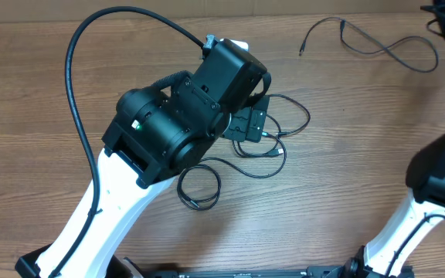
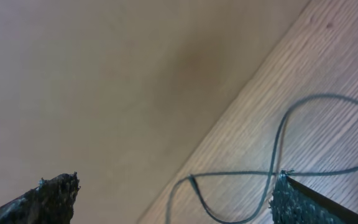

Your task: Untangle cables

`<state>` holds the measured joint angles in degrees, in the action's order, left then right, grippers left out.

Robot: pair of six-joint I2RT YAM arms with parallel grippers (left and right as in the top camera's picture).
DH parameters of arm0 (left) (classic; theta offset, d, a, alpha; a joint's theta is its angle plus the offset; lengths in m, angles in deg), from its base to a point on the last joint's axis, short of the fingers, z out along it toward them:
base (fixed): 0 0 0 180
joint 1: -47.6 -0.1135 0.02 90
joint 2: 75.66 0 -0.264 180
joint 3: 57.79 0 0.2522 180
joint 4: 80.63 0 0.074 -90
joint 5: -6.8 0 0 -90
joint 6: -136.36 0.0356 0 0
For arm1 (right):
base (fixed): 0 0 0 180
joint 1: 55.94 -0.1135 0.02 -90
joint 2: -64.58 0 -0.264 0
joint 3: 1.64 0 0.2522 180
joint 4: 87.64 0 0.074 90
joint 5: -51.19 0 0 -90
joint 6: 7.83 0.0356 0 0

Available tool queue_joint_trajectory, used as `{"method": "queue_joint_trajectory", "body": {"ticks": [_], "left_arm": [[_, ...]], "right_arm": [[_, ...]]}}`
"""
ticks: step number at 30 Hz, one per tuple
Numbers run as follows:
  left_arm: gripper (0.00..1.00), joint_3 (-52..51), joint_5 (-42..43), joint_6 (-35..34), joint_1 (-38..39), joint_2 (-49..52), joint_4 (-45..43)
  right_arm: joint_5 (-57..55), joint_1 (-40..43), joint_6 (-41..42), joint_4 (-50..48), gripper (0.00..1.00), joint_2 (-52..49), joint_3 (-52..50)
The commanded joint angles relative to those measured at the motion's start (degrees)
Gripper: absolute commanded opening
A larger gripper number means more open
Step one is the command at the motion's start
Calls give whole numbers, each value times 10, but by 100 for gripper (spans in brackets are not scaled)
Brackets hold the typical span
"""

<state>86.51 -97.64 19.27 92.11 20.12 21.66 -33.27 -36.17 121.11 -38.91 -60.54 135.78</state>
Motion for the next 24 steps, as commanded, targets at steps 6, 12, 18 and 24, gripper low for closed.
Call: {"method": "queue_joint_trajectory", "body": {"ticks": [6,12,18,24], "left_arm": [[100,8,-5,-8,-3,-2,-1],[99,8,10,-14,-3,-2,-1],[99,8,10,-34,-3,-2,-1],[100,8,10,-34,-2,-2,-1]], "right_arm": [[0,-10,-4,-24,89,-98,4],[15,-11,-4,-41,82,-132,4],[10,-11,-4,-29,81,-167,4],[21,-11,2,-24,81,-194,4]]}}
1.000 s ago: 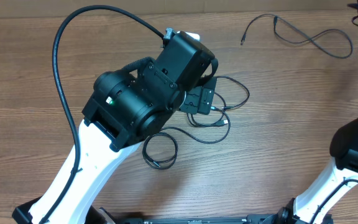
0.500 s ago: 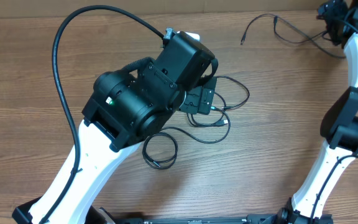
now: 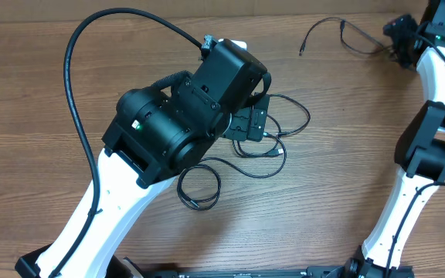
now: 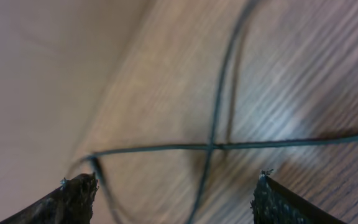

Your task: Untangle cables

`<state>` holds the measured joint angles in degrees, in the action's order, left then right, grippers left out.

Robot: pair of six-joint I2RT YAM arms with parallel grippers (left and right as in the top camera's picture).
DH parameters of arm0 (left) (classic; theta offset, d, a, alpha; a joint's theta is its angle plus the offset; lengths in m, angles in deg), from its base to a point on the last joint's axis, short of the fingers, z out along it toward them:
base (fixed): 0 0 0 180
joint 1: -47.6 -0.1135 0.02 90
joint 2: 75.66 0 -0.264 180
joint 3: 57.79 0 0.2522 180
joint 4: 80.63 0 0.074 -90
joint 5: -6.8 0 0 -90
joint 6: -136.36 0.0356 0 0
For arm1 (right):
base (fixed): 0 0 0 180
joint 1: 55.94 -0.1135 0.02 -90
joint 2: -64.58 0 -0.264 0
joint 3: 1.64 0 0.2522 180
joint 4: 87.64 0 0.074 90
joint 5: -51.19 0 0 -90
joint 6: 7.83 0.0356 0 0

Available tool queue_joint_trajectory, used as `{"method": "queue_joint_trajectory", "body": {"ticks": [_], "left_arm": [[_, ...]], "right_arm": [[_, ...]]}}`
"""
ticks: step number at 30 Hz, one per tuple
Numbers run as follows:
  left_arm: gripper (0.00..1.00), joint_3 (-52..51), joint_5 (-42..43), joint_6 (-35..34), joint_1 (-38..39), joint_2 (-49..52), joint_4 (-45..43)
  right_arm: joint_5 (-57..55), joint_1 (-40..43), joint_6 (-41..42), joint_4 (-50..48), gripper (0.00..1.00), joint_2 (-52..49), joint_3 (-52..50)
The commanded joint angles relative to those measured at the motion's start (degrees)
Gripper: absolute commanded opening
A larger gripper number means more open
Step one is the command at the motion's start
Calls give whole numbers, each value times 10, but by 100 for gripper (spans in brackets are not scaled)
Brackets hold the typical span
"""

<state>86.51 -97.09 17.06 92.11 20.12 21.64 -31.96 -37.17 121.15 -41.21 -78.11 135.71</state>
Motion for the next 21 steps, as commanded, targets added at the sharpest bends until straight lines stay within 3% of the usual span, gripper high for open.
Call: {"method": "queue_joint_trajectory", "body": {"ticks": [1,7,11,16,21], "left_arm": [[100,8,5,-12,-2,-2,-1],[99,8,5,-12,-2,-2,-1],[100,8,5,-12,-2,-2,-1],[100,8,5,-33,-2,-2,0],[100,8,5,-44,-2,-2,-1]], "right_arm": [[10,-1,2,-1,81,-21,5],[9,-1,2,-1,80,-33,4],[10,-1,2,-8,73,-40,4],[30,-1,2,-28,53,-53,4],[46,-1,7,-54,49,-62,4]]}}
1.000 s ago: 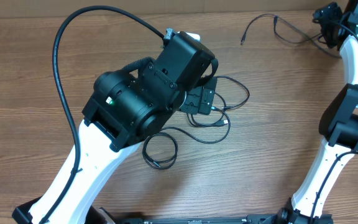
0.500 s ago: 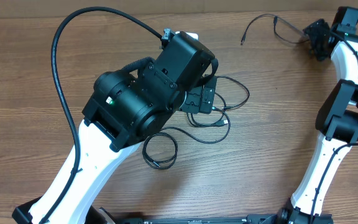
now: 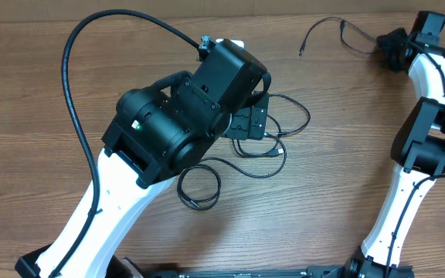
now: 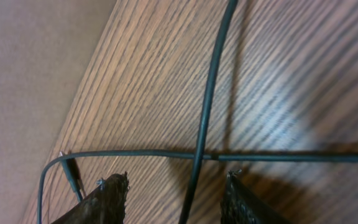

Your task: Untangle cables

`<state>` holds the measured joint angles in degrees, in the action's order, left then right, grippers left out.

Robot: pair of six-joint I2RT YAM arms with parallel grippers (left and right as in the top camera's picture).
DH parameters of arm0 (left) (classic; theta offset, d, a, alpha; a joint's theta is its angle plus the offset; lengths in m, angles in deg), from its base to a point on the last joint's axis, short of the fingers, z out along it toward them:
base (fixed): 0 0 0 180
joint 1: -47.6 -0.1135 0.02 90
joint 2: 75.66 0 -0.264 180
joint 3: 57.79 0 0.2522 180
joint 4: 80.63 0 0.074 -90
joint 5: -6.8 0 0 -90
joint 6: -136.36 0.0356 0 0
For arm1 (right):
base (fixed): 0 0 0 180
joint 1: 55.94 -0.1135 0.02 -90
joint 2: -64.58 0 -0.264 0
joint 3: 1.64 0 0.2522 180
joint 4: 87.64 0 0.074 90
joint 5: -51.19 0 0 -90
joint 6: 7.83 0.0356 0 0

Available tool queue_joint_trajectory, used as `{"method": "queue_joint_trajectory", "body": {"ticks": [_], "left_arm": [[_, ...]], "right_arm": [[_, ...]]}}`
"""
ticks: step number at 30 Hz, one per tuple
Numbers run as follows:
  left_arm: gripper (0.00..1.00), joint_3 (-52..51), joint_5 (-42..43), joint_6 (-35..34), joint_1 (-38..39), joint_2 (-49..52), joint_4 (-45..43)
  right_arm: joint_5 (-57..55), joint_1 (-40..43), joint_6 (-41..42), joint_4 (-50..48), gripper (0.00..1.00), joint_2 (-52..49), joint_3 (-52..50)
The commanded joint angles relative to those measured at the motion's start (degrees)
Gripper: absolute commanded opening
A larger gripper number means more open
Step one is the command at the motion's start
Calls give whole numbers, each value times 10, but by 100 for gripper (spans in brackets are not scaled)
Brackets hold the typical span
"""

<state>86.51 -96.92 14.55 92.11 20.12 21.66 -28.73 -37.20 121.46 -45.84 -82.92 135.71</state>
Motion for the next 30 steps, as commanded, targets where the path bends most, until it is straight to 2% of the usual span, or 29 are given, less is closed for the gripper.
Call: {"method": "queue_joint_trajectory", "body": {"ticks": [1,5,10,15,20,24,30], "left_arm": [[99,8,5,-19,-2,-2,-1],[100,8,20,-19,-2,-2,-1],[100,8,28,-19,-2,-2,-1],[100,8,28,-19,-2,-2,-1],[99,8,32,-19,-2,-2,-1],[100,8,33,-19,-2,-2,-1],[100,8,33,-19,-2,-2,0]], "right_arm": [[11,-1,6,-10,49,-15,4],[-21,-1,27,-12,47,-15,4],[-9,-1,27,-44,27,-15,4],[1,-1,27,-85,22,-15,5],[0,0,27,-96,21,-15,4],[1,2,26,-118,15,-15,4],[67,17,26,-210,11,-15,7]]}}
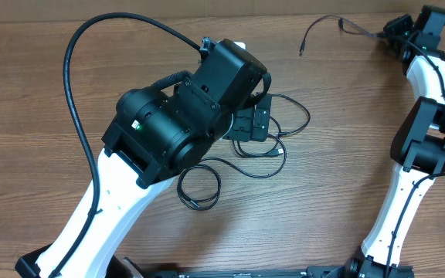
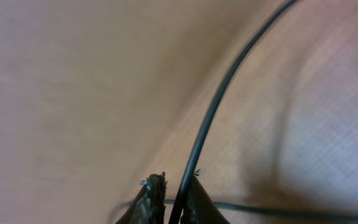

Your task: Untangle cables

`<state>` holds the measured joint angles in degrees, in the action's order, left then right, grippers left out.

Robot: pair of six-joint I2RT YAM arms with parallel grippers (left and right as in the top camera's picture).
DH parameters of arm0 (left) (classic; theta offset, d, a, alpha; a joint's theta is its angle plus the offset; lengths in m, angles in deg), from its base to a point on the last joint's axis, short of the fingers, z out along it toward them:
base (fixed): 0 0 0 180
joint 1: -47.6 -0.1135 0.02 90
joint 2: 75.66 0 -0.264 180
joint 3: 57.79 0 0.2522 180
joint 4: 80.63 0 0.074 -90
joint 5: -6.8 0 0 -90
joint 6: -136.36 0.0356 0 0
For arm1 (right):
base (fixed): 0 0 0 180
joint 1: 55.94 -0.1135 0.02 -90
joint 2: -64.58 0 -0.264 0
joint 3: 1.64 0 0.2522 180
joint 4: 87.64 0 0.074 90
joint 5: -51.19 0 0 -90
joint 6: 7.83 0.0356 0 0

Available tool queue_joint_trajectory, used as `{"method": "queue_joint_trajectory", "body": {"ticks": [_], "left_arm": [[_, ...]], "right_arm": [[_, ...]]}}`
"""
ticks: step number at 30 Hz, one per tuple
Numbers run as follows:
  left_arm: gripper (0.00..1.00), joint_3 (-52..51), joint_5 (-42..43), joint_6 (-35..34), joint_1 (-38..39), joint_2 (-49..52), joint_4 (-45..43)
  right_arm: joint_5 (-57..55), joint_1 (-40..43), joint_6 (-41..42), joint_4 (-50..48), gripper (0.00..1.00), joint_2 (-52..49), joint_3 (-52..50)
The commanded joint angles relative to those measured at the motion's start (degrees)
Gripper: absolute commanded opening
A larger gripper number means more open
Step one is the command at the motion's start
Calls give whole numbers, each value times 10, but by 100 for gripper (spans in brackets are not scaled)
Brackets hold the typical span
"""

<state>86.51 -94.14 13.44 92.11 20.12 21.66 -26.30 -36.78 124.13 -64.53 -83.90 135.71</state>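
Observation:
A knot of thin black cables lies mid-table, with loops spilling toward the front. My left gripper sits down on this knot; the arm's bulk hides its fingers. A separate thin black cable runs along the far edge to the right corner. There my right gripper is shut on it. In the right wrist view the cable rises from between the pinched fingertips of the right gripper, and another strand crosses behind them.
The left arm's thick black hose arcs over the table's left half. The white right arm stands along the right side. The far table edge lies just behind the right gripper.
My right gripper's jaws, partly open around the cable near the wood, are now shut on it. The gripper sits a little farther back and the wood looks more distant.
My right gripper first stood wide open at the far right corner, the cable lying loose below. Then it was low over a crossing of the cable, still open. Its jaws then straddled one strand, and now pinch it. The left arm stayed put on the knot.

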Motion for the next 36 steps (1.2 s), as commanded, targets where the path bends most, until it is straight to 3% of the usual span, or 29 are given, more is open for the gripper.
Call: {"method": "queue_joint_trajectory", "body": {"ticks": [1,5,6,8,10,12,26,36], "left_arm": [[100,8,5,-8,-2,-2,0],[100,8,5,-8,-2,-2,0],[100,8,5,-8,-2,-2,0],[99,8,5,-8,-2,-2,2],[100,8,5,-7,-2,-2,2],[100,8,5,-7,-2,-2,2],[100,8,5,-7,-2,-2,28],[99,8,-2,-9,-14,-2,45]], "right_arm": [[55,16,0,-32,9,-5,9],[67,26,-3,-19,8,-5,37],[68,28,-3,-10,12,-5,47],[71,30,-17,15,46,-5,69],[71,31,-34,43,67,-5,87],[71,31,-46,74,100,-5,104],[71,31,-47,242,100,87,124],[78,31,-48,459,100,176,124]]}}
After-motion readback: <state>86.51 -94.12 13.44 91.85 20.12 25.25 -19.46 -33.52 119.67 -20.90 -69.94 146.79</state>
